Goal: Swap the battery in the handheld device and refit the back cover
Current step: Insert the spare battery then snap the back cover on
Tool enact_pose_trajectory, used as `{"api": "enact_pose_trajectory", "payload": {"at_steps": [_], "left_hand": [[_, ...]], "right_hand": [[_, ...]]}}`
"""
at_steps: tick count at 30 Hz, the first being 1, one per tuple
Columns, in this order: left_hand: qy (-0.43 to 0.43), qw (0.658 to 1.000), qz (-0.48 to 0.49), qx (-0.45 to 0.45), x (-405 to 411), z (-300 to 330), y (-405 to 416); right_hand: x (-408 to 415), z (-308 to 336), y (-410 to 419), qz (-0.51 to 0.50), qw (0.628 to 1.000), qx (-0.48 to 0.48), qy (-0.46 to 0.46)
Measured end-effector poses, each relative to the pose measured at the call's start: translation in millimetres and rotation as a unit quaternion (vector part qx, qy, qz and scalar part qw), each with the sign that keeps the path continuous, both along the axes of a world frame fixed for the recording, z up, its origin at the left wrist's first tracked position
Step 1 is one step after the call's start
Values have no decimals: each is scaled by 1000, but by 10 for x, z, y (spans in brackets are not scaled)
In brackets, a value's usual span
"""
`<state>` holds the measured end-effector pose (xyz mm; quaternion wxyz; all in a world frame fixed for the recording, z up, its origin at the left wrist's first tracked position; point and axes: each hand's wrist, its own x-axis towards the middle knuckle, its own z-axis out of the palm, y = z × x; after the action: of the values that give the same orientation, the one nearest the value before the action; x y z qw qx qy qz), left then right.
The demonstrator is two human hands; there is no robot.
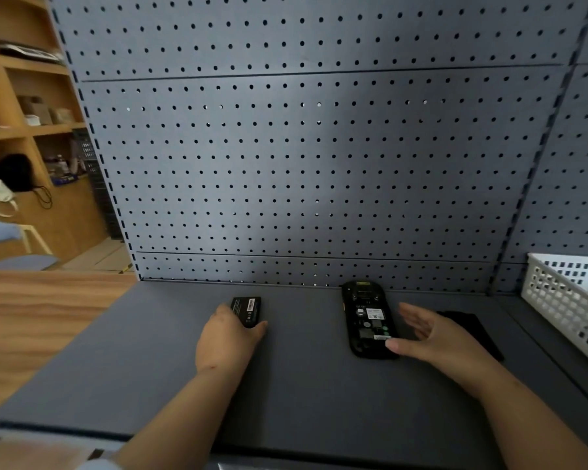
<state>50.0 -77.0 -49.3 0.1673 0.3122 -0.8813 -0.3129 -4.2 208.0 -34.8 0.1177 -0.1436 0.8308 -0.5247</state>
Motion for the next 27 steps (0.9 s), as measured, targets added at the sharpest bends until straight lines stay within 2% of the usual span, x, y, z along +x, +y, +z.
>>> {"api": "enact_pose_trajectory", "payload": {"at_steps": [13,27], "left_hand": [[-1,1000,-6,-31,-69,-20,-36],[61,988,-130,-52,-164,261,663]], "right_hand": [[9,8,4,-5,1000,-2,1],[134,151,-93,16,999,-31,36]]}}
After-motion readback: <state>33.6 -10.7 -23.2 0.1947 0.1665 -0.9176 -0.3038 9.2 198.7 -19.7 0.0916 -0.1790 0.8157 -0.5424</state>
